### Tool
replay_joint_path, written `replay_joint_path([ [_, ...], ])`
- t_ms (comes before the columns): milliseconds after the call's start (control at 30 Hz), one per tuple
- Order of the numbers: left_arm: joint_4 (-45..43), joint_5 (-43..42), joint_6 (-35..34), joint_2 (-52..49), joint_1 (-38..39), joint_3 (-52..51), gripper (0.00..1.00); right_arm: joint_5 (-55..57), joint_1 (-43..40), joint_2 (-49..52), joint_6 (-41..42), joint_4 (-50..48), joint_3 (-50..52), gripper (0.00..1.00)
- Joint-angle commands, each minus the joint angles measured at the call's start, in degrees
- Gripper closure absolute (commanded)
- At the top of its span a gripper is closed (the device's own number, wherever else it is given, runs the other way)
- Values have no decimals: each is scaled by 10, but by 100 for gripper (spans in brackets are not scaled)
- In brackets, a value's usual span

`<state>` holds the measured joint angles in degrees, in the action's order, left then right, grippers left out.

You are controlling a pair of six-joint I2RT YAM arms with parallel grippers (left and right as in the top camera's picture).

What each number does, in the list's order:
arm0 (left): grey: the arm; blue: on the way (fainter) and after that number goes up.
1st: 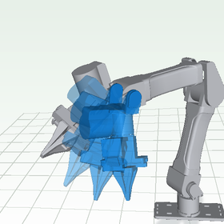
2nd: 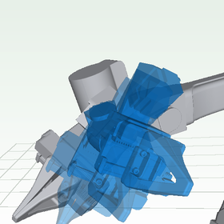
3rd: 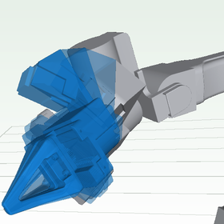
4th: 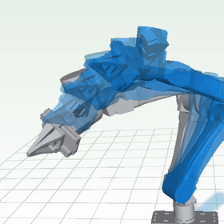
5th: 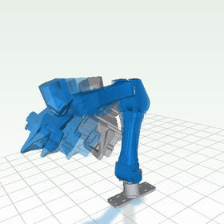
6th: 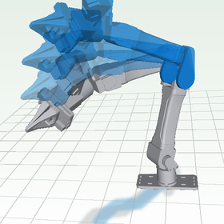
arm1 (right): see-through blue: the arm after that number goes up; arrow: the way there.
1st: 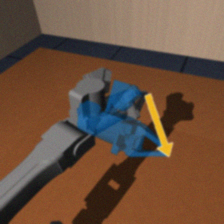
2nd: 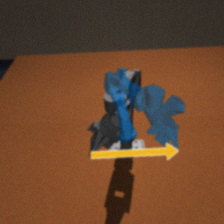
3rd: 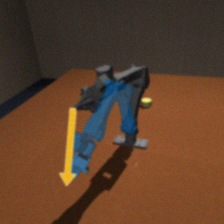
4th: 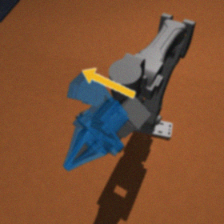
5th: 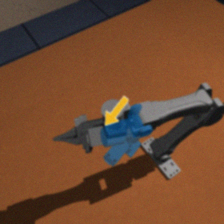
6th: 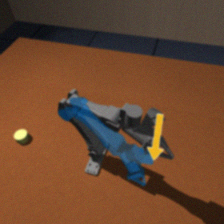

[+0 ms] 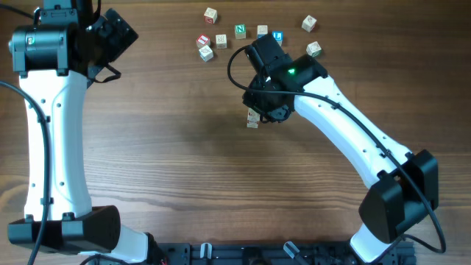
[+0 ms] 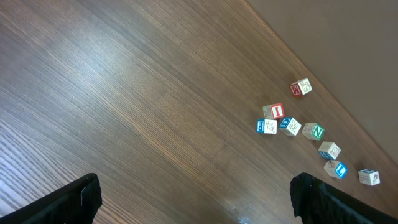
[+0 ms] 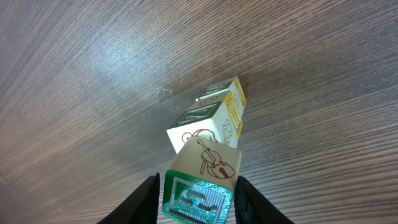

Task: Form a tower
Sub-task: 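Align the held block over the stack top with the right gripper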

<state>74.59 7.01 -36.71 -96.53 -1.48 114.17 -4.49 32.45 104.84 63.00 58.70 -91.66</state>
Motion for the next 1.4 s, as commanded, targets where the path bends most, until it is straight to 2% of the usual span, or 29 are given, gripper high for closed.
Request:
replay_joint_path([
  [0, -2, 5, 5, 1, -3, 0, 0, -6, -2, 9, 2, 1, -14, 62],
  [300, -2, 5, 5, 1, -3, 0, 0, -8, -2, 9, 0, 6, -14, 70],
  [600, -2, 5, 5, 1, -3, 0, 0, -10, -2, 9, -34, 25, -39, 72],
  [667, -2, 5, 5, 1, -3, 0, 0, -10, -2, 9, -71, 27, -49, 72],
  [833, -2, 5, 5, 1, -3, 0, 0, -16, -16, 9, -238, 49, -59, 76],
  [1000, -2, 5, 5, 1, -3, 0, 0, -16, -25, 9, -330, 38, -59, 76],
  [1367, -2, 5, 5, 1, -3, 0, 0, -29, -24, 12, -363, 42, -54, 80],
])
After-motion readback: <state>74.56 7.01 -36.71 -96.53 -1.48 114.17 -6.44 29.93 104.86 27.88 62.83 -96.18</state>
